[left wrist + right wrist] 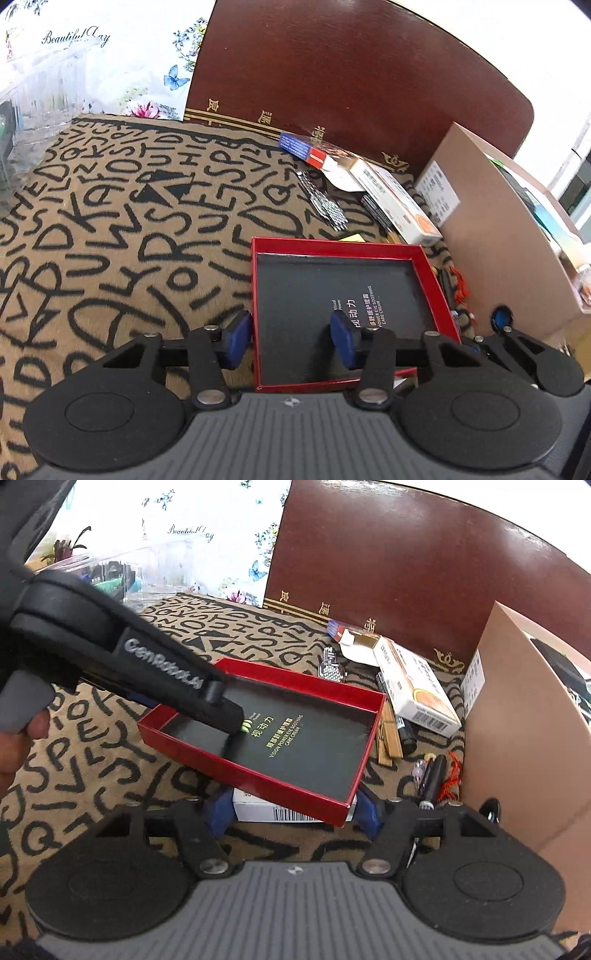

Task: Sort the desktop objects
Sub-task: 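Lift the red tray with the left tool toward the cardboard box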

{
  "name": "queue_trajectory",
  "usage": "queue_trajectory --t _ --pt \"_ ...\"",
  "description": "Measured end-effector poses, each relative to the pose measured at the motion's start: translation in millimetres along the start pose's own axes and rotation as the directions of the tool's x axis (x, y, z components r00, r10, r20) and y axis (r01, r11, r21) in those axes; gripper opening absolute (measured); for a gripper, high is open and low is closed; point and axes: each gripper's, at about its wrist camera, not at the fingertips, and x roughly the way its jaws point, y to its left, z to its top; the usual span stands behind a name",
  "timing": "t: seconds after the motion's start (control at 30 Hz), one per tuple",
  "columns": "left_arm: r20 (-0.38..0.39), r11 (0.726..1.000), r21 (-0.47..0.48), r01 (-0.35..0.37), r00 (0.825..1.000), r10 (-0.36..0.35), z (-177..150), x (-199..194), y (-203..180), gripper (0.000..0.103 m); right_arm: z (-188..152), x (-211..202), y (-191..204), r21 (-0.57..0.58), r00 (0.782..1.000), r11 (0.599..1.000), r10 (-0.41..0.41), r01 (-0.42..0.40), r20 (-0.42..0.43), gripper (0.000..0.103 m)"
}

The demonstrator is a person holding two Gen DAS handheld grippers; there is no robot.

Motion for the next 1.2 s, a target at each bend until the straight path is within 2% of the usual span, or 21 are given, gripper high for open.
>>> queue_trajectory --t 0.23,0.37,0.43,0.5,0.6,0.8,1.2 --pt "-0.048 0.998 0.031 0.057 0.997 -0.055 -30 -25 -8 0.047 -25 -41 2 -0.001 0.999 0.999 0.049 -0.049 -0.021 0.065" --pt "-0.050 0.997 0.062 0.040 0.998 -0.037 -40 -32 -13 0.047 -37 -55 9 -0.055 0.999 0.998 0.040 -0.041 -0.009 0.068" --pt "-0.047 0.998 0.066 0.023 0.999 -0.020 -38 -32 -13 0.047 -36 -55 10 -0.074 1.000 0.997 0.026 -0.025 0.005 0.070" --pt "-0.036 0.997 0.071 0.025 0.999 -0.022 -35 -30 -14 0.055 -35 -56 11 -0.092 0.999 0.996 0.023 -0.020 0.031 0.073" --pt "-0.042 0.997 0.075 -0.001 0.999 0.004 -30 -22 -13 0.057 -34 -53 12 -0.128 0.999 0.992 0.015 -0.011 0.037 0.074" --pt "-0.041 0.999 0.046 0.020 0.999 -0.019 -26 -15 -8 0.054 -31 -49 9 -0.123 0.997 0.991 0.055 -0.050 0.044 0.070" --pt "-0.021 0.999 0.038 -0.011 1.000 0.012 -29 -16 -6 0.054 -29 -44 19 -0.223 0.997 0.975 0.008 0.009 0.079 0.068"
